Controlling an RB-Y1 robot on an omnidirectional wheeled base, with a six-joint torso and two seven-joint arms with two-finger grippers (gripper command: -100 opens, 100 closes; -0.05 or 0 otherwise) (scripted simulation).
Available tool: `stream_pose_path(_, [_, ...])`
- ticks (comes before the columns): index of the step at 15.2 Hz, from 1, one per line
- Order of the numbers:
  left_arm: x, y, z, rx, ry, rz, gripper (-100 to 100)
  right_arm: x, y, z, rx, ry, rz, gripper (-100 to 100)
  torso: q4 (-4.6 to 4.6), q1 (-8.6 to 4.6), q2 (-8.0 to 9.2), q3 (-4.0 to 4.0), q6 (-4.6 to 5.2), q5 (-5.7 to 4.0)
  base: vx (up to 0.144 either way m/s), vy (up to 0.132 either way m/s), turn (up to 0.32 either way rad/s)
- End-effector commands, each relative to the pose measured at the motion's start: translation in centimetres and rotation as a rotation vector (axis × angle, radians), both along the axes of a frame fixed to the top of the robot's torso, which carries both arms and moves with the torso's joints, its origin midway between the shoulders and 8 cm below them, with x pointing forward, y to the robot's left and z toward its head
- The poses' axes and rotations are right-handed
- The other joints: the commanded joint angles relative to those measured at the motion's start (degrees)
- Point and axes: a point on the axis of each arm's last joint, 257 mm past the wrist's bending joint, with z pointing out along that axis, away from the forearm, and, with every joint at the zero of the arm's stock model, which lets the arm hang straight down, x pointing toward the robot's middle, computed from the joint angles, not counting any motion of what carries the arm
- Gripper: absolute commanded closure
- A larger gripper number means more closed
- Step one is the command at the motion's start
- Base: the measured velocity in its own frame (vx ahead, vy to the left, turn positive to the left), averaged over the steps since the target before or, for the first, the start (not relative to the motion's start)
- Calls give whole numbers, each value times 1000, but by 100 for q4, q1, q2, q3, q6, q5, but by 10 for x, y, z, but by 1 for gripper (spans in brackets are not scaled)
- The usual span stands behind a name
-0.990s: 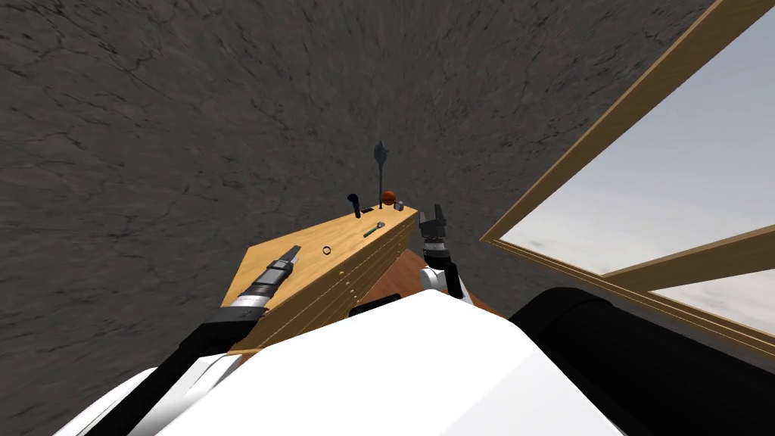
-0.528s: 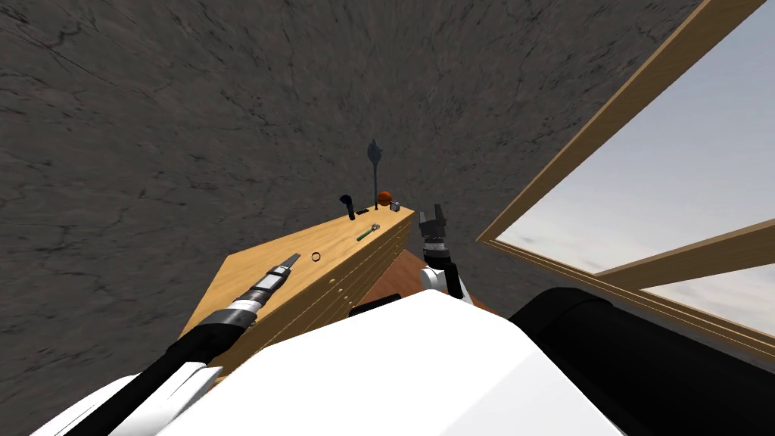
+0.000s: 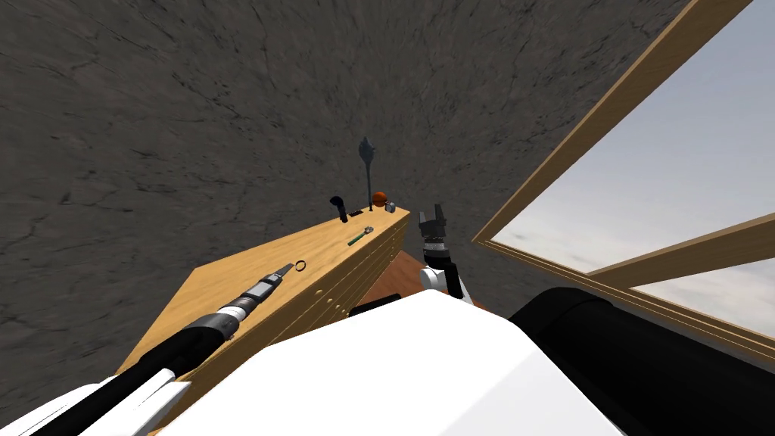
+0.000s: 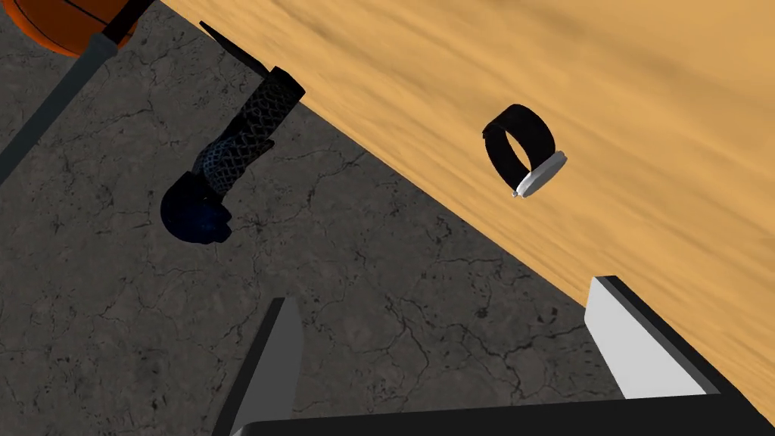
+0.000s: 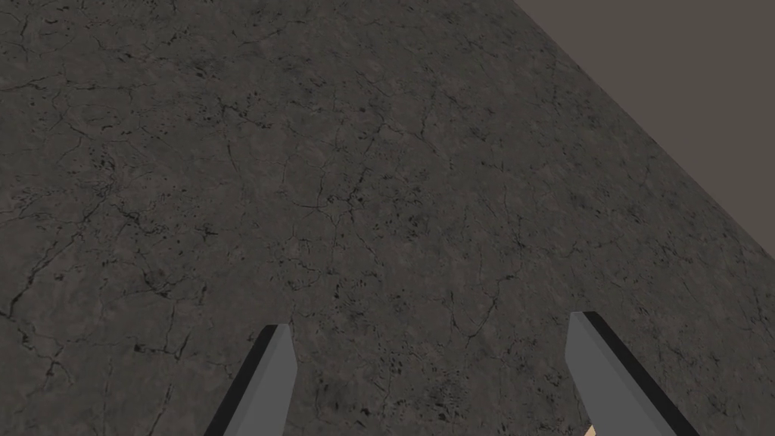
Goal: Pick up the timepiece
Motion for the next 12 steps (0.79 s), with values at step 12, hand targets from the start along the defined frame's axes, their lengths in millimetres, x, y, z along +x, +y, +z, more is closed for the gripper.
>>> stream_pose_path(12, [-47, 86, -50, 198, 324, 102, -100, 0, 0, 0, 0, 0, 0, 0, 1, 14, 5, 3, 0, 3, 62, -75, -60])
